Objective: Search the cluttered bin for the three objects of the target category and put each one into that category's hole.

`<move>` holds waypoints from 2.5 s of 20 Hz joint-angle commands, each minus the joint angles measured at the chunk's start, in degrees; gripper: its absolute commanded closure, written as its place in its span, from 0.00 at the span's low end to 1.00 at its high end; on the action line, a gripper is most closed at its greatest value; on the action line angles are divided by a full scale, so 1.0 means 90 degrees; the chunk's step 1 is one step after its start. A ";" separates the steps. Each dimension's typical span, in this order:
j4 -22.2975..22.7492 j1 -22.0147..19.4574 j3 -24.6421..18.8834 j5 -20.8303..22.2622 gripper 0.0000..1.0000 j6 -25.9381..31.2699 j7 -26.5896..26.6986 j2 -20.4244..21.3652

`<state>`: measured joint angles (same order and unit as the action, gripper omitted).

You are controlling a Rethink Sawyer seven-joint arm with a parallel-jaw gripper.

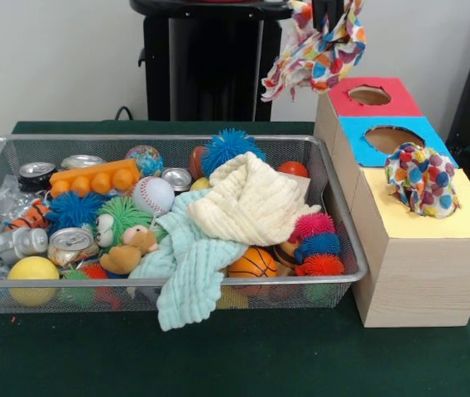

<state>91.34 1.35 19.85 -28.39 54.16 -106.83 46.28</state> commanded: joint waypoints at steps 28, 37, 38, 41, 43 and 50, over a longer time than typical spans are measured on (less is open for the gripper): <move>-0.1510 0.0598 -0.0298 -0.0057 1.00 0.0272 -0.3259 -0.1038; -0.2015 0.0693 -0.0239 -0.0068 1.00 0.0226 -0.3530 -0.1417; -0.2079 0.0709 -0.0225 -0.0068 1.00 0.0226 -0.3567 -0.1469; -0.2200 0.0773 -0.0189 -0.0083 1.00 0.0192 -0.3669 -0.1595; -0.2239 0.0830 -0.0168 -0.0107 1.00 0.0151 -0.3737 -0.1664; -0.2203 0.0986 -0.0157 -0.0182 1.00 -0.0246 -0.3778 -0.1907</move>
<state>71.20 9.84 20.43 -28.77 55.59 -121.51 33.80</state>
